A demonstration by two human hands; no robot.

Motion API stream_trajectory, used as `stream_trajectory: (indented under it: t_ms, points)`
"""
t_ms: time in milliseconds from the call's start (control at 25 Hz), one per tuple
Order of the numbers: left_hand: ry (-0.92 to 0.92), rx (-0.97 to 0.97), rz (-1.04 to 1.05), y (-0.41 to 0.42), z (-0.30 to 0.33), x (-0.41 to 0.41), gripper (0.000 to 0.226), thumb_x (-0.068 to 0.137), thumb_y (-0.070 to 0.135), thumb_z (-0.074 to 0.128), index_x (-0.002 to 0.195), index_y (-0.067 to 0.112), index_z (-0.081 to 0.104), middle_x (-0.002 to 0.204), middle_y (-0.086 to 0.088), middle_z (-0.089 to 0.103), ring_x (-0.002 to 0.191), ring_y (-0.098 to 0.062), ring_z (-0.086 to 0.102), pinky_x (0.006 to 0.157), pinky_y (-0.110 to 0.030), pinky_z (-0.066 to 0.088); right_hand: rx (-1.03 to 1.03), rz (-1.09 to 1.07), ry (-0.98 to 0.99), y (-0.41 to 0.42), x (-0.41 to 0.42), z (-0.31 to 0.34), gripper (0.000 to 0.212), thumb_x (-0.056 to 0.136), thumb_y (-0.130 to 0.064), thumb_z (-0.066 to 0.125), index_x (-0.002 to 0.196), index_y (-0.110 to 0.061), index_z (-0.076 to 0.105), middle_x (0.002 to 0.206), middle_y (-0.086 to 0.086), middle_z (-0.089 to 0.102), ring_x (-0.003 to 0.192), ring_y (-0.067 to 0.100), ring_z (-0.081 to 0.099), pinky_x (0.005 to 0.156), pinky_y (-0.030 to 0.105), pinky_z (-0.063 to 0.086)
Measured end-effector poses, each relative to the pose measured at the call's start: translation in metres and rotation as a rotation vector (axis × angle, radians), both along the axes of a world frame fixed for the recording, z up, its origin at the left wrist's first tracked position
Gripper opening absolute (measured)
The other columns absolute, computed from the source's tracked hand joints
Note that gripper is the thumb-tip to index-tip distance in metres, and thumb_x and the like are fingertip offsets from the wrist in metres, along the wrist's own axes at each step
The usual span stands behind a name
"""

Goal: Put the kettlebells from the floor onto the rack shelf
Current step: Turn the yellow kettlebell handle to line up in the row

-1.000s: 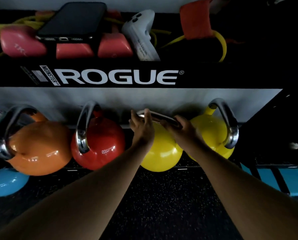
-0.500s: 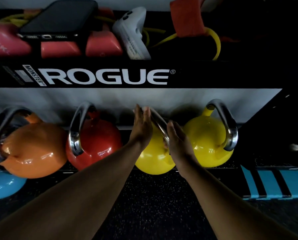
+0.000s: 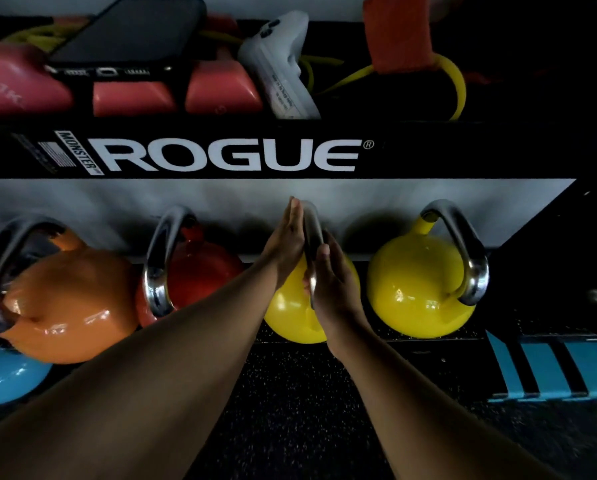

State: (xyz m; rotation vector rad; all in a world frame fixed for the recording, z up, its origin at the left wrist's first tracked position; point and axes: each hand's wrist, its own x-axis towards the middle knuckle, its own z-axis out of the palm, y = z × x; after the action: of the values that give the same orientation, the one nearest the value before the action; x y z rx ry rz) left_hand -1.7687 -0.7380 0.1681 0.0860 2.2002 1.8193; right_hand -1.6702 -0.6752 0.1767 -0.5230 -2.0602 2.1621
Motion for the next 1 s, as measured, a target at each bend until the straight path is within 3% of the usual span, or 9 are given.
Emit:
stream_trajectory:
  t_ms: [80, 200, 320, 400, 600, 760, 840, 920, 1000]
  points:
    - [-0.030, 0.013, -0.009, -0.004, 0.000, -0.006, 0.056, 0.103, 0.048, 0.022, 0.156, 0.028, 0.018, 0.164, 0.006, 0.019, 0.150, -0.011, 0.017, 0.124, -0.035, 0.013, 0.000, -0.029, -0.003, -0.006, -0.002, -0.002, 0.045, 0.103, -0.040, 0.033, 0.148, -0.034, 0.036, 0.128, -0.003, 0.062, 0.092, 0.009, 0.061, 0.091, 0.046, 0.051]
    - [-0.041, 0.034, -0.049, -0.009, 0.001, -0.006, 0.054, 0.104, 0.046, 0.021, 0.156, 0.030, 0.015, 0.164, 0.007, 0.016, 0.150, -0.010, 0.014, 0.122, -0.030, 0.012, 0.000, -0.026, -0.006, -0.010, -0.002, 0.000, 0.046, 0.104, -0.039, 0.031, 0.149, -0.034, 0.033, 0.130, -0.010, 0.057, 0.097, 0.005, 0.061, 0.096, 0.041, 0.049]
    - [-0.030, 0.028, -0.050, -0.009, -0.001, -0.010, 0.053, 0.105, 0.042, 0.021, 0.155, 0.027, 0.017, 0.164, 0.005, 0.018, 0.150, -0.010, 0.015, 0.122, -0.029, 0.013, -0.075, -0.012, -0.002, -0.012, -0.003, 0.005, 0.047, 0.105, -0.034, 0.030, 0.151, -0.029, 0.029, 0.149, -0.005, 0.045, 0.130, 0.011, 0.049, 0.111, 0.039, 0.040]
    - [-0.008, 0.007, -0.053, -0.010, -0.003, -0.010, 0.054, 0.105, 0.043, 0.020, 0.156, 0.027, 0.018, 0.164, 0.005, 0.019, 0.150, -0.011, 0.016, 0.124, -0.034, 0.013, -0.080, -0.002, 0.001, -0.013, -0.002, 0.006, 0.048, 0.105, -0.033, 0.031, 0.152, -0.029, 0.027, 0.153, -0.003, 0.041, 0.136, 0.013, 0.043, 0.113, 0.042, 0.038]
    - [-0.024, 0.060, -0.036, -0.009, -0.004, -0.009, 0.055, 0.104, 0.047, 0.020, 0.154, 0.027, 0.024, 0.163, 0.004, 0.024, 0.149, -0.013, 0.021, 0.124, -0.037, 0.017, -0.040, 0.021, 0.000, -0.011, -0.001, 0.003, 0.048, 0.104, -0.036, 0.032, 0.152, -0.034, 0.025, 0.154, -0.005, 0.039, 0.134, 0.010, 0.044, 0.111, 0.040, 0.040]
    - [-0.005, 0.037, -0.049, -0.009, -0.007, -0.009, 0.055, 0.103, 0.048, 0.019, 0.154, 0.028, 0.024, 0.163, 0.002, 0.025, 0.148, -0.016, 0.024, 0.123, -0.038, 0.019, 0.075, 0.028, -0.006, -0.009, 0.000, -0.001, 0.046, 0.103, -0.042, 0.032, 0.149, -0.041, 0.028, 0.137, -0.007, 0.055, 0.100, -0.003, 0.058, 0.088, 0.029, 0.050]
    - [0.011, 0.043, -0.045, -0.009, -0.008, -0.009, 0.054, 0.105, 0.043, 0.019, 0.155, 0.023, 0.024, 0.163, 0.000, 0.024, 0.149, -0.014, 0.022, 0.123, -0.033, 0.016, 0.084, 0.026, -0.026, -0.007, -0.002, -0.002, 0.046, 0.102, -0.043, 0.032, 0.148, -0.043, 0.028, 0.134, -0.002, 0.059, 0.101, 0.008, 0.062, 0.085, 0.033, 0.051]
    - [0.026, 0.027, -0.033, -0.009, -0.008, -0.009, 0.053, 0.105, 0.041, 0.020, 0.155, 0.021, 0.024, 0.163, 0.001, 0.024, 0.149, -0.014, 0.020, 0.121, -0.027, 0.015, 0.058, 0.027, -0.035, -0.006, -0.003, -0.002, 0.046, 0.102, -0.043, 0.033, 0.148, -0.044, 0.028, 0.136, 0.011, 0.058, 0.106, 0.020, 0.060, 0.090, 0.042, 0.050]
    - [0.030, 0.011, -0.041, -0.009, -0.009, -0.010, 0.053, 0.106, 0.040, 0.019, 0.155, 0.021, 0.023, 0.163, 0.000, 0.024, 0.149, -0.014, 0.020, 0.119, -0.025, 0.016, 0.056, 0.028, -0.038, -0.005, -0.004, -0.005, 0.046, 0.102, -0.044, 0.033, 0.148, -0.044, 0.028, 0.139, 0.013, 0.056, 0.114, 0.024, 0.058, 0.098, 0.050, 0.047]
